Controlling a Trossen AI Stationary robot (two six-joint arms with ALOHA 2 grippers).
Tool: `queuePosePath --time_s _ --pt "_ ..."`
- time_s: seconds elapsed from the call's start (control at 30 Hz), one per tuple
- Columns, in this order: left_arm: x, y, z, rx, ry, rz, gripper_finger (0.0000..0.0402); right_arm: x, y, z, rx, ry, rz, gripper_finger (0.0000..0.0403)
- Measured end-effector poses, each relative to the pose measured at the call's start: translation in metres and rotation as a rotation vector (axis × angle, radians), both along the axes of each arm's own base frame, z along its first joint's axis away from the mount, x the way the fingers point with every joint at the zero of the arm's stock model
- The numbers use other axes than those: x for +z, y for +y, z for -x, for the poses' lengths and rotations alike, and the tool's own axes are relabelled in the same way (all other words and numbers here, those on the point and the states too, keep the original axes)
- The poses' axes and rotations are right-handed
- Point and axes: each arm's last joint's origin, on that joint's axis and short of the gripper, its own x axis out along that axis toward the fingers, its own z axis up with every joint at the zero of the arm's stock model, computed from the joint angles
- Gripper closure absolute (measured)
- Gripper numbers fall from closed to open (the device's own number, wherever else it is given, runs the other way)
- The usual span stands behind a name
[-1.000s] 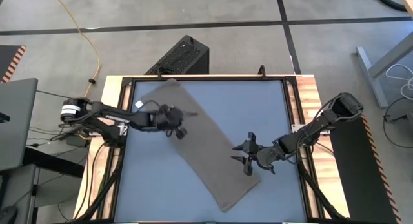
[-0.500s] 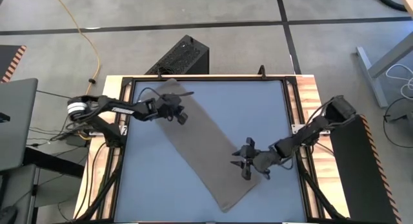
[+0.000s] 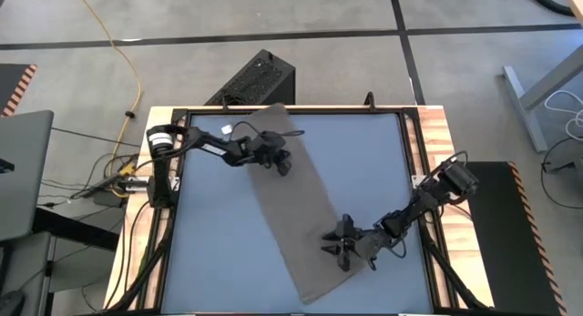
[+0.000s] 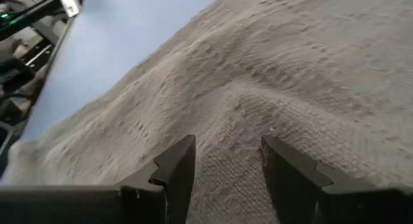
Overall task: Roll towel into tight, uniform cylinder
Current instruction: Roll the gray towel
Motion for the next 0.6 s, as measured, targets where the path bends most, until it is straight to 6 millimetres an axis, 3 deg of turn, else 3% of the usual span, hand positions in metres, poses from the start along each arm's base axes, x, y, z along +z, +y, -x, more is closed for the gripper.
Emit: queuePosePath --time_s 0.23,0.3,0.47,0.6 --pt "0.026 -0.001 -0.027 -0.076 -0.062 -0.009 0.0401 0.019 0.002 -0.001 0.090 -0.050 0.056 0.0200" --pt "0.044 -0.002 -0.033 -0.118 -0.109 0.004 0.0401 0.030 -0.002 -0.003 0.099 -0.081 0.090 0.0200" --pt "0.091 -0.013 -0.027 -0.204 -0.127 -0.006 0.0401 0.056 -0.011 -0.002 0.126 -0.138 0.195 0.0200" --pt "0.132 -0.035 -0.015 -0.226 -0.173 -0.050 0.0401 0.077 -0.018 0.000 0.143 -0.198 0.278 0.0200"
